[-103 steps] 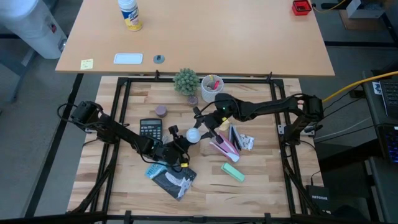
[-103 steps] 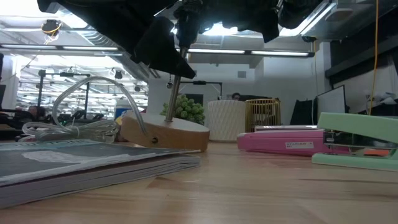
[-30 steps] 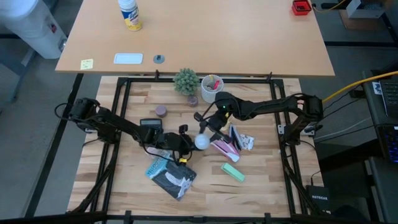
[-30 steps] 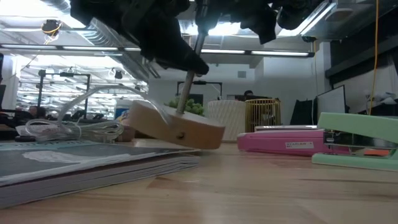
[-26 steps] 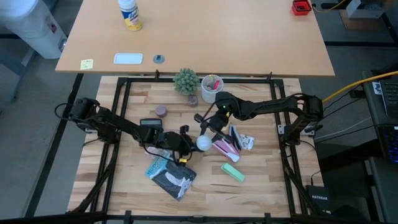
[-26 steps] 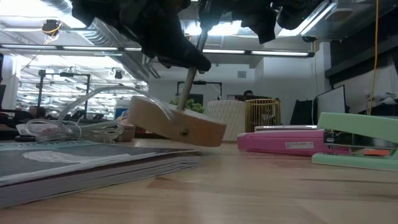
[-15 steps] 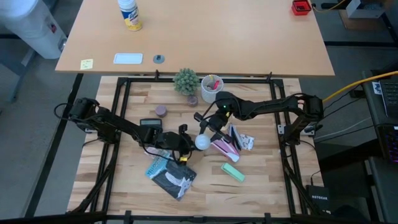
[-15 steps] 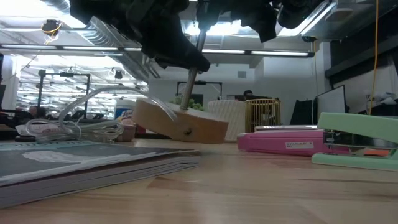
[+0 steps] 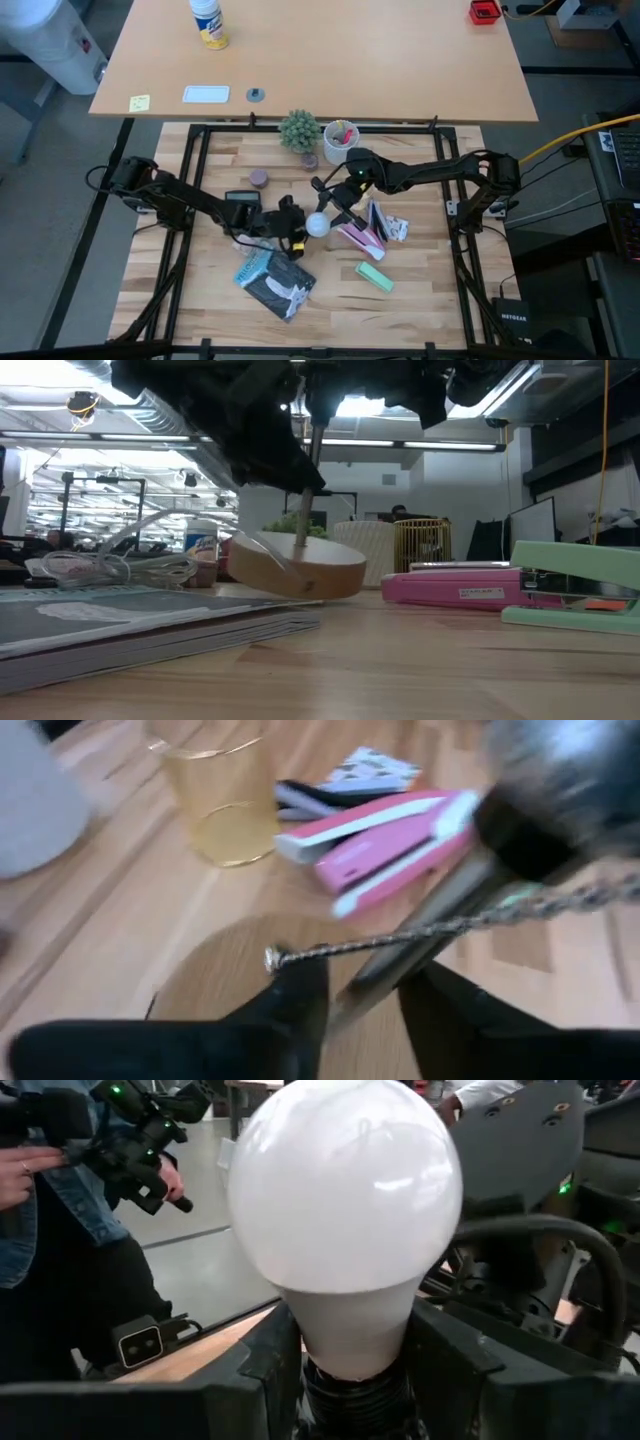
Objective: Screw lightbulb
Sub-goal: Remove the lightbulb from the lamp
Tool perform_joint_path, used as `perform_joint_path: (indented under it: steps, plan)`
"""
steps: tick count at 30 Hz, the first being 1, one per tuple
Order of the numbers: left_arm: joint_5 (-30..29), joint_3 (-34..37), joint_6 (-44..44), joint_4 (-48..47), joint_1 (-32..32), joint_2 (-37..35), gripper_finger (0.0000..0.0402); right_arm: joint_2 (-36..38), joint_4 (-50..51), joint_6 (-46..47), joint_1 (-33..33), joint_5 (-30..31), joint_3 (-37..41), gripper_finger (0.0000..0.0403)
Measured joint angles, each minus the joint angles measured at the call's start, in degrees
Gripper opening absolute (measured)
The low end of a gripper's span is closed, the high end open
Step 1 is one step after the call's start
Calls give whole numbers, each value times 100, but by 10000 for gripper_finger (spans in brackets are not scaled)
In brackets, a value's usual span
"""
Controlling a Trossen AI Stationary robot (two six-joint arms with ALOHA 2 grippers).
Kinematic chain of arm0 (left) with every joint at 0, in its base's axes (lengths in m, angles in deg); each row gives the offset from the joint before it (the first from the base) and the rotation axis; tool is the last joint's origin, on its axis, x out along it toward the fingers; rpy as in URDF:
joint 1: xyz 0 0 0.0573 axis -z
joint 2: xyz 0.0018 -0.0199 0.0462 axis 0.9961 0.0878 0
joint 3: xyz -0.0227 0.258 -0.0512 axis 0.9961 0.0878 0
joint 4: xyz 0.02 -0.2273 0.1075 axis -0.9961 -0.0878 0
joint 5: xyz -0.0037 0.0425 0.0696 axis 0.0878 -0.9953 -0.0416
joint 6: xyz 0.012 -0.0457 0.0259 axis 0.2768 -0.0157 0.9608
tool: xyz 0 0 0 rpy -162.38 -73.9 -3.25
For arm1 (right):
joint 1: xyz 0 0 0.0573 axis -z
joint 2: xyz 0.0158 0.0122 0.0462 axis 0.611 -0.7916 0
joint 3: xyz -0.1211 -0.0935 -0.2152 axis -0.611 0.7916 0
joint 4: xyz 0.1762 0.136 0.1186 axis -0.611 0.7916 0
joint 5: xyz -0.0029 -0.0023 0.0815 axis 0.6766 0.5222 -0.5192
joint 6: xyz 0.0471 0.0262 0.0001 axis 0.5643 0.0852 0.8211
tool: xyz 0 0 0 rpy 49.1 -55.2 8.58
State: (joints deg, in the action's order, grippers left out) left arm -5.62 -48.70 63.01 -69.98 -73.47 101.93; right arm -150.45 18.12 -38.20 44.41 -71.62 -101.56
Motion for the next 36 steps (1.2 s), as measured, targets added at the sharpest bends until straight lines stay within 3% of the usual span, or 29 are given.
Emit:
perform_joint_path:
  steps: [4, 7, 11, 22, 29, 36]
  plan:
    - [-196, 2, -248, -76, -17, 1, 162, 0, 41, 35, 0, 59, 0, 154]
    - [-197, 6, -433, -159, -30, -18, 180, 0, 111, 55, -4, 276, 0, 154]
    - [-214, 13, -820, -302, -35, -242, 175, 0, 204, 76, -7, 727, 0, 154]
    - [-207, 2, -2005, -1911, 178, -1511, 143, -1, 246, 61, -5, 1409, -2, 154]
    - [-391, 0, -2178, -967, 718, -1354, 143, -2, 250, 8, -2, 1582, -2, 154]
    - [-1675, -2, -1570, 219, 1254, -607, 143, -4, 252, -9, 11, 1647, -2, 154]
